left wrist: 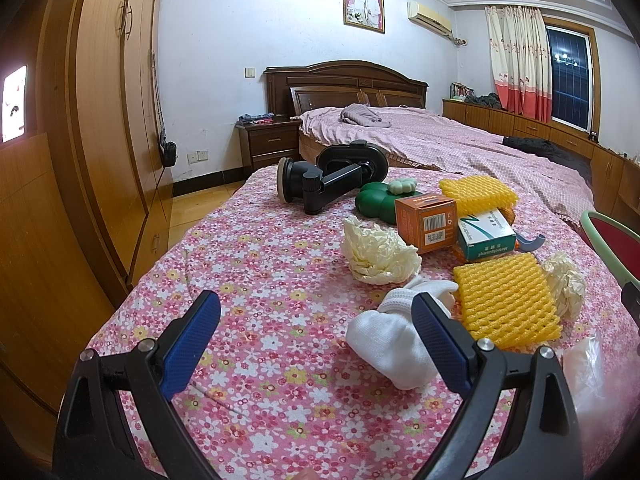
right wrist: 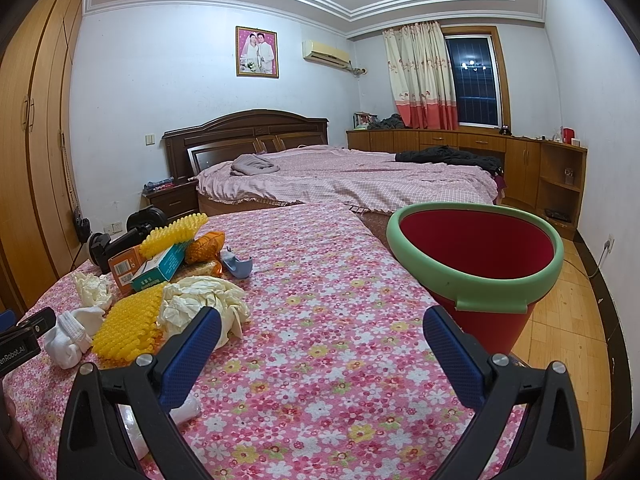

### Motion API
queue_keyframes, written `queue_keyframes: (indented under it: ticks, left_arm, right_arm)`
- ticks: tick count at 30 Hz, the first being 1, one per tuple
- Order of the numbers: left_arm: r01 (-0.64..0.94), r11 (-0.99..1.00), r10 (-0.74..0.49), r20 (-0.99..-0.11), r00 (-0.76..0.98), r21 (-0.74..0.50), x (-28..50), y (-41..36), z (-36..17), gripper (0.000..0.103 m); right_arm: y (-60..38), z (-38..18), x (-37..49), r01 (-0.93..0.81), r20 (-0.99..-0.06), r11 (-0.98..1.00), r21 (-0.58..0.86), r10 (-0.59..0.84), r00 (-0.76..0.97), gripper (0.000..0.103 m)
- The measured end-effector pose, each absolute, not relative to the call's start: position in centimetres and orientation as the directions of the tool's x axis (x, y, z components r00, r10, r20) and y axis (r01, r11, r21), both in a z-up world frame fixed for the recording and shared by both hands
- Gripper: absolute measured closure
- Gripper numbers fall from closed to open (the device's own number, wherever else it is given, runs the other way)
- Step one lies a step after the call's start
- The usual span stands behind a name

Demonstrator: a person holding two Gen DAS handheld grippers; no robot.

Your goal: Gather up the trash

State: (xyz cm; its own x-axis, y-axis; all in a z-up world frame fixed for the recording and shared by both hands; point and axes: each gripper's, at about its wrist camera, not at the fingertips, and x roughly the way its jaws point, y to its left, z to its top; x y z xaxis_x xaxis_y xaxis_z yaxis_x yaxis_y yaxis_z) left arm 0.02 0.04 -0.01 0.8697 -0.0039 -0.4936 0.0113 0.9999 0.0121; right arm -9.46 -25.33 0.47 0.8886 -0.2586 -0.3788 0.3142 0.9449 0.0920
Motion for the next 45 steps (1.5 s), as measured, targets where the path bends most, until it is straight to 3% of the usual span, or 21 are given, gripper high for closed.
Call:
queue_keyframes:
  ticks: [25, 33, 39, 43, 45]
  left_arm:
    - [0.017, 1.0, -0.009, -0.493, 0.87, 0.011, 0.0, -0.2, 0.1, 0.007]
    - [0.084, 0.993, -0.116, -0.555, 0.823, -0.084, 0.4, 0.3, 0.0, 0.008]
    - [0.146, 0.985, -0.174, -0.583, 0.793, -0.096, 0.3, -0.7, 0.4, 0.019]
    - [0.164, 0.98, -0.196, -0.614, 0.764, -0.11, 0.6, -0.9, 0.3, 0.037]
    - [0.18, 0.975, -0.22, -0.635, 0.741, -0.128, 1.0, -0.8, 0.0, 0.039]
  right_arm:
    - [-25.2, 0.6, -9.2, 0.313, -0.386, 0.946, 0.091, -0.256, 0.886, 0.0]
    - [-25.2, 0.3, -8.7, 0.274, -0.42, 0.959, 0.067, -0.222, 0.88, 0.0]
    - [-24.4, 2.2, -7.8, 0.199, -0.461, 0.977, 0.07, -0.145, 0.876, 0.0]
    - [-23.7, 2.6, -6.3, 0.161, -0.53, 0.986, 0.045, -0.113, 0.84, 0.0]
    - [-23.1, 2.5, -5.3, 0.141, -0.567, 0.99, 0.019, -0.106, 0.817, 0.0]
